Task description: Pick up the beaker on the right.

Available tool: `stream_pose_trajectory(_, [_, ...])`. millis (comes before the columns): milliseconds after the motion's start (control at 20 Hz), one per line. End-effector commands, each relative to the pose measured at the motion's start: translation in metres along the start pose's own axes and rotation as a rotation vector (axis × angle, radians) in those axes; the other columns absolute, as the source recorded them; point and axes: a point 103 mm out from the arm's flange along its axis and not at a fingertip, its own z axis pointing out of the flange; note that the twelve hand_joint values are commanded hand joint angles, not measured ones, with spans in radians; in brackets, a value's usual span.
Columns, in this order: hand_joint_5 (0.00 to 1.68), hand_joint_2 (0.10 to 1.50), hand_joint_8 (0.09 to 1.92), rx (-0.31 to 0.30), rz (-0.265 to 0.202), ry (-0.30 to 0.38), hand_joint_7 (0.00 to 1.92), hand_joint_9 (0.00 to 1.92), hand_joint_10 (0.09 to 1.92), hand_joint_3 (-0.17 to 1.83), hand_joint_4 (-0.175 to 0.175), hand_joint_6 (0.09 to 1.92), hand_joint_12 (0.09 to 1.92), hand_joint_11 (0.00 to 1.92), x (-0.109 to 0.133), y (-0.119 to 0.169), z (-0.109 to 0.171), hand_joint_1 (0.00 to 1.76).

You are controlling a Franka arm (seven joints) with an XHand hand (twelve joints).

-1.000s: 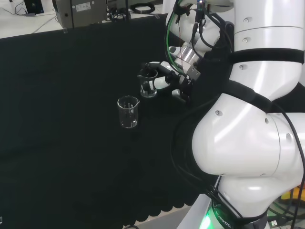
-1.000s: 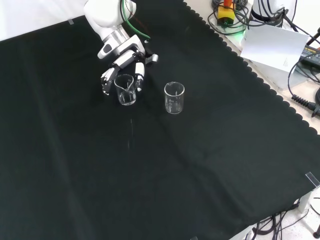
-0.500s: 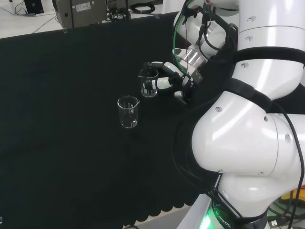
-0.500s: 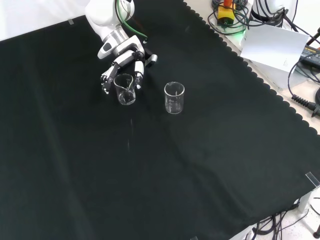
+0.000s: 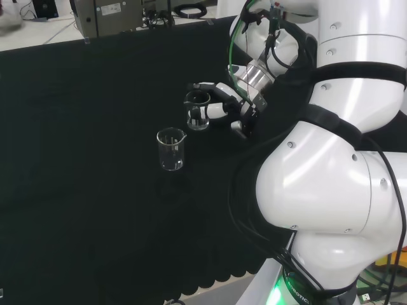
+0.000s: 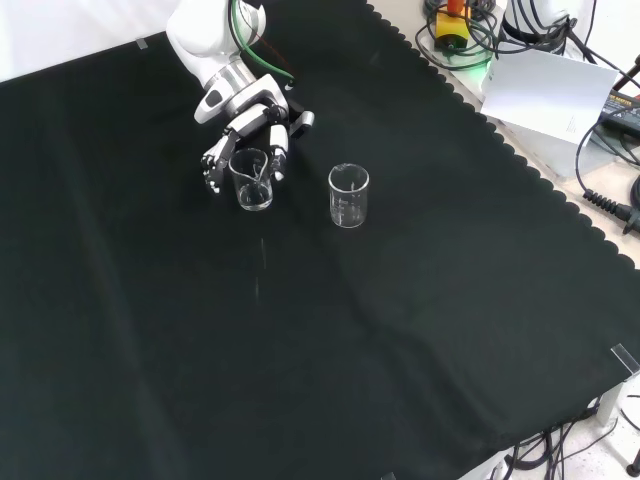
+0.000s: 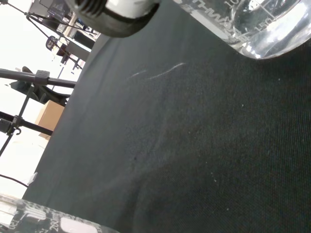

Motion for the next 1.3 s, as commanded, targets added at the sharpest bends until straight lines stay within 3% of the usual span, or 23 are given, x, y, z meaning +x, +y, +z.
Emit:
stream_pose_trajectory(50, [0.5, 0.86, 0.7, 0.01, 0.013, -0.007, 0.29, 0.44, 0.6, -0.17, 0.009, 0.18, 1.37, 0.0, -0.002, 0.0, 0.001, 0.94])
stream_pose_trajectory(100, [0.49, 0.87, 0.71, 0.013, 0.015, -0.009, 0.29, 0.45, 0.59, -0.17, 0.01, 0.23, 1.37, 0.0, -0.003, 0.001, 0.001, 0.95])
stream_pose_trajectory(250, [0.41, 0.88, 0.71, 0.021, 0.021, -0.023, 0.3, 0.47, 0.57, -0.17, 0.009, 0.64, 1.37, 0.01, -0.003, 0.002, 0.002, 0.98])
stream_pose_trajectory(400, [0.42, 0.91, 0.72, 0.023, 0.029, -0.042, 0.33, 0.5, 0.57, -0.17, 0.011, 0.95, 1.37, 0.04, -0.001, 0.005, 0.004, 1.05])
stream_pose_trajectory(550, [0.53, 0.97, 0.77, 0.01, 0.041, -0.06, 0.44, 0.59, 0.59, -0.17, 0.012, 1.14, 1.33, 0.19, 0.001, 0.007, 0.006, 1.15])
stream_pose_trajectory(650, [0.63, 1.01, 0.86, -0.038, 0.048, -0.076, 0.6, 0.74, 0.62, -0.17, -0.026, 1.21, 1.23, 0.45, 0.003, 0.007, 0.005, 1.25])
stream_pose_trajectory(700, [0.75, 1.07, 0.92, -0.061, 0.051, -0.068, 0.75, 0.83, 0.67, -0.14, -0.012, 1.2, 1.13, 0.65, 0.003, 0.008, 0.004, 1.25])
stream_pose_trajectory(850, [0.96, 1.12, 0.99, -0.133, 0.052, -0.098, 1.01, 1.14, 0.61, -0.16, -0.084, 1.09, 0.88, 0.93, 0.009, 0.006, -0.002, 1.36])
stream_pose_trajectory(950, [1.03, 1.09, 0.93, -0.173, 0.045, -0.131, 1.12, 1.28, 0.58, -0.17, -0.146, 0.98, 0.74, 1.03, 0.013, 0.005, -0.008, 1.47])
stream_pose_trajectory(1000, [1.07, 1.06, 0.86, -0.189, 0.041, -0.142, 1.18, 1.35, 0.51, -0.17, -0.161, 0.9, 0.68, 1.08, 0.015, 0.003, -0.012, 1.5])
stream_pose_trajectory(1200, [1.18, 1.01, 0.62, -0.225, 0.019, -0.18, 1.33, 1.57, 0.13, -0.17, -0.175, 0.67, 0.51, 1.19, 0.025, -0.001, -0.027, 1.53])
stream_pose_trajectory(1300, [1.2, 1.01, 0.59, -0.224, 0.004, -0.21, 1.35, 1.61, 0.09, -0.17, -0.175, 0.63, 0.5, 1.2, 0.03, -0.003, -0.034, 1.53])
